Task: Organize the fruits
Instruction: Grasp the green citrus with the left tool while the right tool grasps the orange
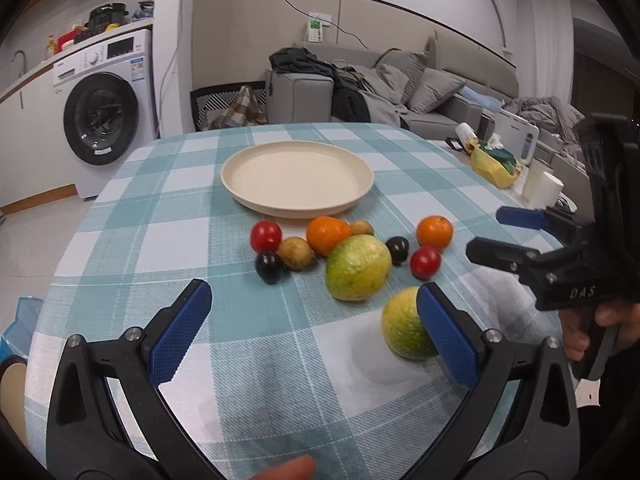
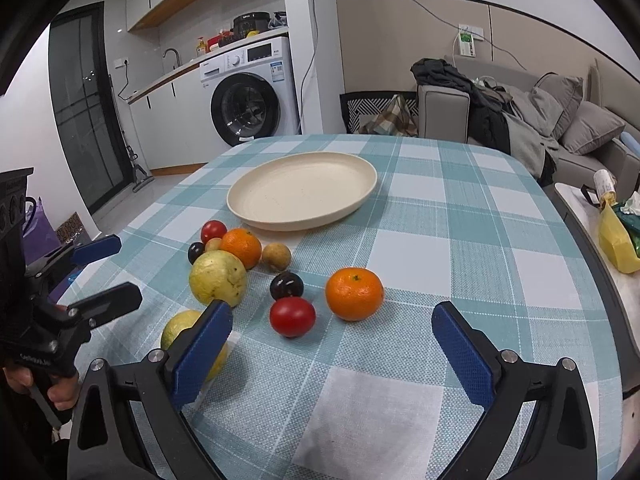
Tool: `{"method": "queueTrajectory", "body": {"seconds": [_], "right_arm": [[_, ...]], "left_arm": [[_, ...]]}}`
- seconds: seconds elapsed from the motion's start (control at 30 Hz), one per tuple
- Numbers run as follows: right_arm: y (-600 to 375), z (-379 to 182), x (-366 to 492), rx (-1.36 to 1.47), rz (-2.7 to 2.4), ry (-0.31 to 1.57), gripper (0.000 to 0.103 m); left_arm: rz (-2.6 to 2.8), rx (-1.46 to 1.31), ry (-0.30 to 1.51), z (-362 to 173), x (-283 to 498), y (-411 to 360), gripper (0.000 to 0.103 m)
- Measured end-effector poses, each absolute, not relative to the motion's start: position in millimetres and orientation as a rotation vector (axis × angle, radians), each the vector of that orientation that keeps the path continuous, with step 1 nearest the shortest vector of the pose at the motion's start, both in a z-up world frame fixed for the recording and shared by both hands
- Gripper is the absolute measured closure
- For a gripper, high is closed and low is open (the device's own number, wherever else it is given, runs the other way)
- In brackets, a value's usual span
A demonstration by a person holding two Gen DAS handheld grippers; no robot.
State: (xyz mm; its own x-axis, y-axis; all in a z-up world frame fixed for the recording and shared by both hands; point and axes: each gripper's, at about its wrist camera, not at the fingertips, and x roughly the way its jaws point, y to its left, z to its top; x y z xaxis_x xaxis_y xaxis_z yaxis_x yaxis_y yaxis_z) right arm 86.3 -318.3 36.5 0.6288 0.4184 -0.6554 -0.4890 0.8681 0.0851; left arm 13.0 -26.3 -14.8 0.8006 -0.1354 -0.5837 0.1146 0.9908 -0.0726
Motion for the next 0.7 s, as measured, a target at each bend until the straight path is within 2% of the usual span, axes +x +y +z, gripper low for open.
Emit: {"method": "queueTrajectory", "body": {"seconds": [0.1,0.4,0.47,0.7], "right_arm": [[-321,35,88,-0.107,0.53,0.745,0.015],[-326,28,96,-0.1,0.539,0.798,0.025],[-326,27,97,-0.107,0.537,0.802,0.028],[-327,24,103,-0.115,0.533,0.824,0.029]], "left_arm": [[-0.167,-0.021,0.653,-17,14,-36,0.001],[-0.282,-0.022,0.743,-29,23,-60,0.006],[-0.289,-0.015,0.766,-33,27,-65,0.011],[-0.326,-0.046,0.838,-43,44,-73,0.032]]}}
